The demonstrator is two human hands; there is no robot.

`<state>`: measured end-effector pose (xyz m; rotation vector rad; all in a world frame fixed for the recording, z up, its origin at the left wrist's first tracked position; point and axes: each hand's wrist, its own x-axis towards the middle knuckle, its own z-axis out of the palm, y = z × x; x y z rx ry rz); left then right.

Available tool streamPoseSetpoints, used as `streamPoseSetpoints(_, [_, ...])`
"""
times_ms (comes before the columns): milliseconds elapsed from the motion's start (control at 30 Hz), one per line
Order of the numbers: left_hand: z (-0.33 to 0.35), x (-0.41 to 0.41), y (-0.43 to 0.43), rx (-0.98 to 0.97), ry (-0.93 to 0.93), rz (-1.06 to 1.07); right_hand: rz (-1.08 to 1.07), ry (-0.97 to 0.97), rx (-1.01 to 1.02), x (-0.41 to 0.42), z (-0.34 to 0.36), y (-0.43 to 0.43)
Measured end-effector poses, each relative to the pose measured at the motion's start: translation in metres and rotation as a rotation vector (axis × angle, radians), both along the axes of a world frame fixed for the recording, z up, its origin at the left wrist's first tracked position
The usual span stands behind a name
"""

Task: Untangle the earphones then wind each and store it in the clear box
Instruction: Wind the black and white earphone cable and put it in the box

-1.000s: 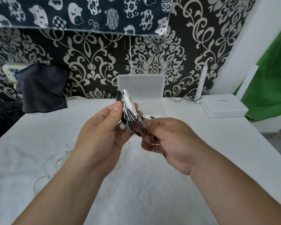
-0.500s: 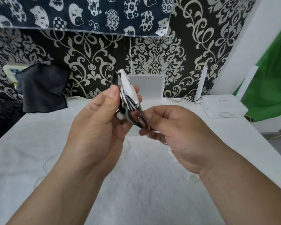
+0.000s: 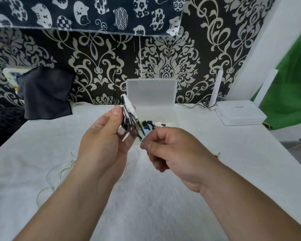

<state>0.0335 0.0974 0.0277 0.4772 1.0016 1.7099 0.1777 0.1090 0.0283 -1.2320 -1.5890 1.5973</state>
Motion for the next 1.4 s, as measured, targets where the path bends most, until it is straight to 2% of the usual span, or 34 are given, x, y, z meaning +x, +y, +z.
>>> streamPoseSetpoints(167, [0.003,-0.001,0.0,0.034,0.059,-0.02,0.034,-0.058,0.122,0.005,0.007,0.003])
streamPoseSetpoints(400, [0.01,-0.002,-0.004,0.072,0.096,-0.051,0.072,-0.028,0.193,0.017,0.03,0.001])
streamPoseSetpoints(533, [0.005,0.002,-0.006,0.05,0.387,0.064,0.169,0.086,0.239,0.022,0.053,-0.007])
streamPoseSetpoints(600, [0.0,-0.001,-0.003,0.032,0.559,0.134,0.115,0.112,0.299,0.027,0.059,-0.004])
streamPoseSetpoints(667, [-0.003,-0.004,-0.002,0.009,0.686,0.12,0.028,0.045,0.356,0.036,0.056,0.003])
streamPoseSetpoints(767, [-0.006,-0.005,-0.001,-0.013,0.787,0.075,-0.022,-0.089,0.355,0.046,0.048,0.013])
streamPoseSetpoints(1000, [-0.013,-0.007,0.001,-0.077,0.957,-0.027,0.05,-0.105,0.228,0.051,0.04,0.016])
streamPoseSetpoints(1100, [-0.016,-0.003,0.0,-0.084,0.975,-0.088,0.117,-0.026,0.157,0.051,0.04,0.016])
streamPoseSetpoints(1167, [-0.017,0.001,-0.002,-0.073,0.942,-0.146,0.088,-0.005,0.185,0.051,0.041,0.018])
streamPoseSetpoints(1300, [-0.018,0.008,-0.004,-0.055,0.835,-0.309,-0.091,-0.247,0.464,0.053,0.035,0.024])
streamPoseSetpoints(1400, [-0.016,0.011,-0.008,-0.056,0.768,-0.425,-0.222,-0.252,0.515,0.052,0.028,0.028])
